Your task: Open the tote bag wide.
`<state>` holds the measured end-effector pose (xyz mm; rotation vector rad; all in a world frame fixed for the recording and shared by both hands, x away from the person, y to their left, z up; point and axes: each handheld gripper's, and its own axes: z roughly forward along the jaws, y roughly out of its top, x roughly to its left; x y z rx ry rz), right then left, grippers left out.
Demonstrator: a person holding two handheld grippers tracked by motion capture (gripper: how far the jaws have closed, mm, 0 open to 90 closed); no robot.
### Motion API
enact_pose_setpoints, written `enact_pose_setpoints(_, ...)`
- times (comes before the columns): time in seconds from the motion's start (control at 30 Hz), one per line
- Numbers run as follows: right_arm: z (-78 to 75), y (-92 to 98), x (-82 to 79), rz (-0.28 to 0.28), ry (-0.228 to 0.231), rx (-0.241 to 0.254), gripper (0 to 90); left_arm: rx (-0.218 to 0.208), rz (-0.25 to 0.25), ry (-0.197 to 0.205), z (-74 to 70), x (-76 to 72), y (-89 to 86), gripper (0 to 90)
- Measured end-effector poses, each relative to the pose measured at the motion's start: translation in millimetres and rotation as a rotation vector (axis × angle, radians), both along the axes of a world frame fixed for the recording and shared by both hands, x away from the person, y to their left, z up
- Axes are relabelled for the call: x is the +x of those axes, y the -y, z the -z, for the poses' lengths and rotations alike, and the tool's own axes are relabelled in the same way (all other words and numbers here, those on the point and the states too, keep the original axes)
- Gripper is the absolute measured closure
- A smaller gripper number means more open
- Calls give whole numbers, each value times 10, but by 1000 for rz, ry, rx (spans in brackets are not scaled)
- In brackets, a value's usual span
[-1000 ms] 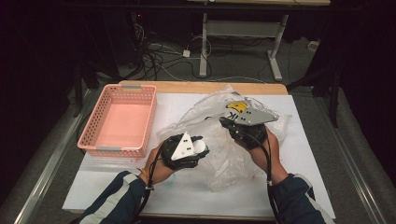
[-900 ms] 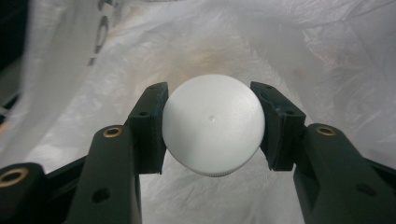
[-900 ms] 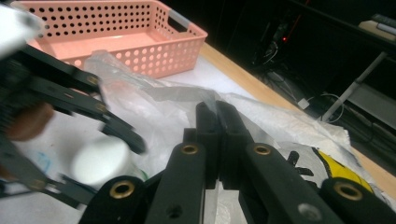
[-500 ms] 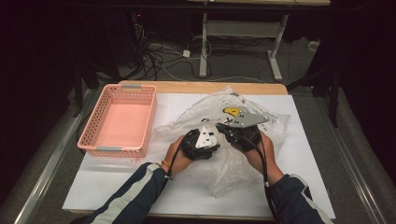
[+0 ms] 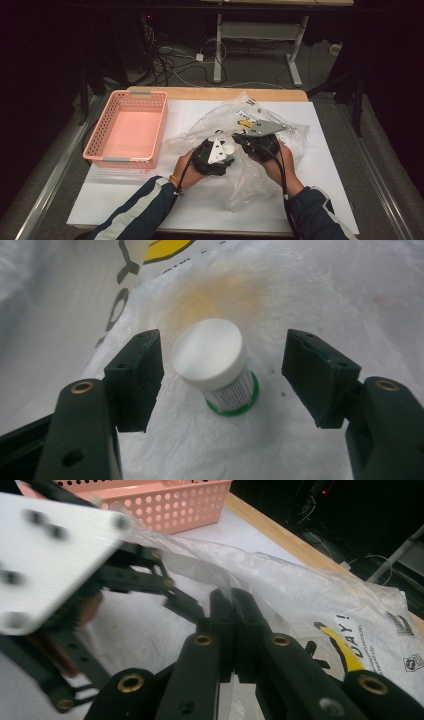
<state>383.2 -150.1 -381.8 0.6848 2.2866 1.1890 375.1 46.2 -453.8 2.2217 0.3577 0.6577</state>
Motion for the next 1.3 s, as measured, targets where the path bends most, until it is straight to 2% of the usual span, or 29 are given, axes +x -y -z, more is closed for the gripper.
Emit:
enact_pose_setpoints(0.1,1,9,-7,-4,-2,-4,900,4,10,37,-99,-156,-121,275)
enact_pose_setpoints(0.27,-11,40,-26,-5,-5,-1,900,-50,-10,72,-326,-361,-439,275)
enact_pose_setpoints(0.37,-8,58,-45,-14,-13,-6,900,-82,-56,137,-464,-431,-647,255)
enact_pose_setpoints(0.43,-3,67,-60,-19,-17,-11,900,-95,-88,151,-506,-419,-739,231)
enact_pose_setpoints(0.5,-2,75,-75,-21,-19,-14,900,-100,-126,137,-523,-370,-821,231)
enact_pose_setpoints(0.53,-2,79,-85,-20,-23,-11,900,-91,-145,116,-512,-337,-840,227)
enact_pose_setpoints(0.6,-11,98,-103,-26,-18,-16,900,-13,-192,92,-460,-270,-832,203)
enact_pose_setpoints(0.63,-16,108,-115,-27,-18,-17,900,18,-195,75,-425,-240,-825,204)
enact_pose_setpoints(0.7,-27,141,-138,-23,-20,-9,900,56,-206,25,-367,-180,-800,213)
enact_pose_setpoints(0.77,-34,180,-162,-26,-23,-6,900,79,-207,3,-329,-145,-777,230)
enact_pose_setpoints(0.87,-46,241,-191,-25,-21,0,900,72,-201,-29,-308,-105,-776,263)
enact_pose_setpoints(0.97,-59,300,-202,-18,-18,8,900,75,-191,-61,-278,-78,-767,342)
enact_pose_setpoints(1.03,-63,328,-199,-15,-16,9,900,97,-202,-62,-263,-61,-757,402)
enact_pose_setpoints(1.2,-57,329,-189,-13,-14,5,899,102,-195,-81,-235,-26,-751,594)
enact_pose_setpoints(1.3,-52,333,-185,-9,-12,0,839,90,-187,-97,-218,-11,-749,726)
